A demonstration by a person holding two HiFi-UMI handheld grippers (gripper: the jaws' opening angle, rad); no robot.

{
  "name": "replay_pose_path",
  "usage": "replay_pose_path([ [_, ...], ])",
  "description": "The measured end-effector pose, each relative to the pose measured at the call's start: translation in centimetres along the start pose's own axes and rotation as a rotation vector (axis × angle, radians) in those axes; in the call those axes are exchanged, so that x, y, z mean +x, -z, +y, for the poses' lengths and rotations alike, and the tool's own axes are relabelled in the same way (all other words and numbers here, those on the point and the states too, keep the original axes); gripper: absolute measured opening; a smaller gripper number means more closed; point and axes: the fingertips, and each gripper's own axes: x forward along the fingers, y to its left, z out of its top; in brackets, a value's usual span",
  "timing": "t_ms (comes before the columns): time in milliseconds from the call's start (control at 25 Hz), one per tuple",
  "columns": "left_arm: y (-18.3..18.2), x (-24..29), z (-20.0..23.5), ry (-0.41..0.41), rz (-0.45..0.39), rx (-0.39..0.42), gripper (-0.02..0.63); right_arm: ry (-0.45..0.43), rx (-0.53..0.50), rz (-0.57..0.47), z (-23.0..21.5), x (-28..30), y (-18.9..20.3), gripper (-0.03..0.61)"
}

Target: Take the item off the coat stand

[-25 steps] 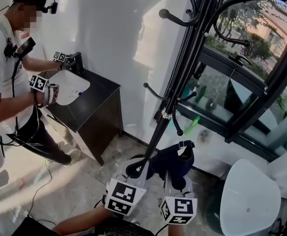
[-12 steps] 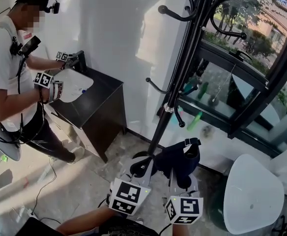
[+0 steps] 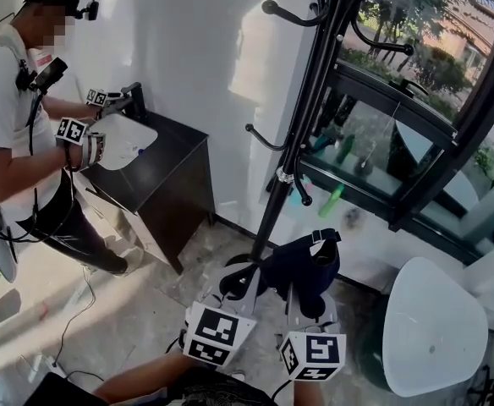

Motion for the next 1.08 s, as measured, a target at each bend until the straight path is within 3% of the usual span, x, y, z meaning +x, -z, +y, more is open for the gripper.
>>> replay_pose_path([
  [1080, 0.2, -0.9, -0.6, -0.004, -0.010, 0.005, 0.002, 0.005, -0.025, -0.005, 0.4, -1.3, -0.1, 0.012],
])
